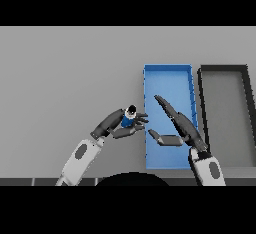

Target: Pick up the blue pipe and place it into the blue bin.

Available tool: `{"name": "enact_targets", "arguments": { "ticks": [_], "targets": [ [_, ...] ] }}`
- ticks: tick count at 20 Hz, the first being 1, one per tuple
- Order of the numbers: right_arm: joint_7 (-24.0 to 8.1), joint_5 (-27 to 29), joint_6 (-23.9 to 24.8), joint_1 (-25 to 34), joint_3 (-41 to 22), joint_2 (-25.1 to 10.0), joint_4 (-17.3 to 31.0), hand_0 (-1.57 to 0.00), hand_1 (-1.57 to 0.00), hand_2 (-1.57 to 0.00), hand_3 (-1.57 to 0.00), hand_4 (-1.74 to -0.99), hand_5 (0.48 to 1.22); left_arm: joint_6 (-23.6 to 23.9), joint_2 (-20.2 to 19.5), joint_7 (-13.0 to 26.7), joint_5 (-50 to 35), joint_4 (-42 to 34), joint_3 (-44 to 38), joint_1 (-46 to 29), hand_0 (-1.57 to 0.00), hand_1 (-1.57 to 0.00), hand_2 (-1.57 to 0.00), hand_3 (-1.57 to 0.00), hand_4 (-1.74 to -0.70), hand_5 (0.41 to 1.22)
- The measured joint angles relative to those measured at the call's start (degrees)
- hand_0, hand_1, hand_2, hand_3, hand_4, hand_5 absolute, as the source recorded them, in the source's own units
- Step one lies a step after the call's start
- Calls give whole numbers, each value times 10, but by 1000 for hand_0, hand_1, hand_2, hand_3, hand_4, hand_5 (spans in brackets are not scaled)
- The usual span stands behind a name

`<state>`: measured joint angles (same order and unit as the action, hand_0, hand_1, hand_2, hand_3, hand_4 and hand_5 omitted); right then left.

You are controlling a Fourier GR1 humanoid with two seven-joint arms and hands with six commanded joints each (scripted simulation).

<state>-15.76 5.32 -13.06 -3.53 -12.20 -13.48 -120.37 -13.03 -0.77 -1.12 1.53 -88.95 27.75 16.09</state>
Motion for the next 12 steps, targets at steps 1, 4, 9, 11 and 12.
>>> {"name": "enact_targets", "arguments": {
  "ticks": [1,4,9,11,12],
  "targets": [
    [-15,0,2,26,-10,4,0,1,-2,-44,1,-1298,559,-3,-3,-3,6,6,-4,4,-1571,-1571,-1571,-1571,-1467,1221],
    [-41,10,-15,83,-34,3,3,1,0,-43,1,-1294,560,-12,4,-18,6,10,-6,-4,-1571,-1571,-1571,-1571,-1467,1221],
    [-78,20,-29,177,-64,18,20,-3,-10,-59,1,-1232,545,-34,11,-28,6,18,-17,-3,-1571,-1571,-1571,-1571,-1467,1221],
    [-98,19,-31,210,-69,22,30,-11,-20,-71,1,-1209,534,-45,16,-14,-4,19,-23,-3,-1571,-1571,-1571,-1571,-1470,1221],
    [-105,17,-36,224,-71,26,47,-16,-25,-77,1,-1196,526,-42,19,-10,2,20,-26,2,-1571,-1571,-1571,-1571,-1470,1221]
  ]
}}
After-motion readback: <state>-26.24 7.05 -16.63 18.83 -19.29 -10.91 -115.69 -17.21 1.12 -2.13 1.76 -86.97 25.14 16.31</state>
